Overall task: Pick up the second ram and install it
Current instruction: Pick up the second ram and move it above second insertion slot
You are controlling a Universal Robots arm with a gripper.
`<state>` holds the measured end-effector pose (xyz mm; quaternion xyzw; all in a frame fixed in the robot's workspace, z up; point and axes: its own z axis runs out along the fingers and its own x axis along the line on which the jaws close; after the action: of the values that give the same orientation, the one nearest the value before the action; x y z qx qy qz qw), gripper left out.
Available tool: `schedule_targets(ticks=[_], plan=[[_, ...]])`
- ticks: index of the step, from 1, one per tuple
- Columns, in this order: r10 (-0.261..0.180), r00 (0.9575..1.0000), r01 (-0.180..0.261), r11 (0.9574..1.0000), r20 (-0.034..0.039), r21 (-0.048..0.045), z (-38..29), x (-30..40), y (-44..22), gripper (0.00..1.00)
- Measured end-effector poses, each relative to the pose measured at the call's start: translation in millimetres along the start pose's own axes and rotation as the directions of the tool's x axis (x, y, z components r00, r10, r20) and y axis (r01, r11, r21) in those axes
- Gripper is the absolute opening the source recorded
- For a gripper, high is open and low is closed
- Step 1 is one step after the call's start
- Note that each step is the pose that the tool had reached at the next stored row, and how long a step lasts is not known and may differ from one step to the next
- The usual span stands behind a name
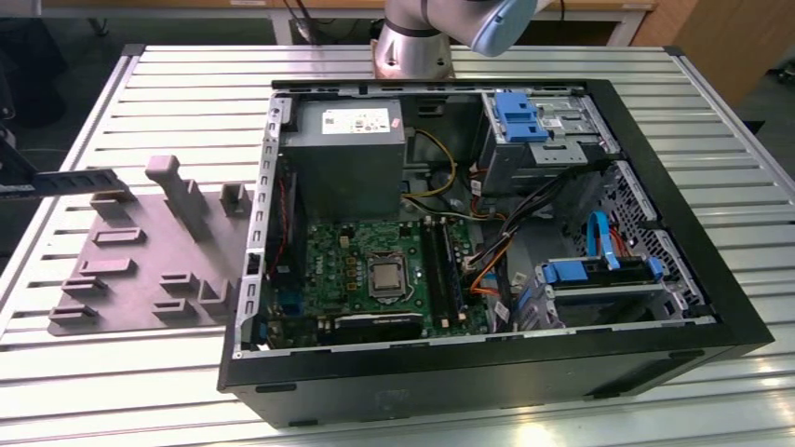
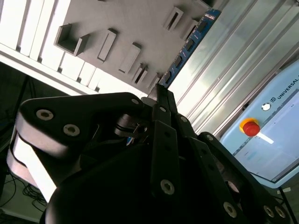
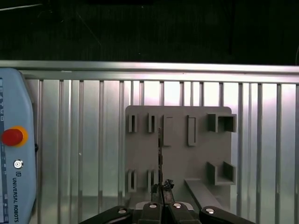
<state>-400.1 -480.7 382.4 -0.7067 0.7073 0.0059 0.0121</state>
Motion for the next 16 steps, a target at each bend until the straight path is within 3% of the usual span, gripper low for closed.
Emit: schedule_targets(ticks=[16], plan=[[0.000, 1.0000, 0.000, 1.0000, 0.0000, 0.0074, -13.9, -0.4, -0.1, 0.11]])
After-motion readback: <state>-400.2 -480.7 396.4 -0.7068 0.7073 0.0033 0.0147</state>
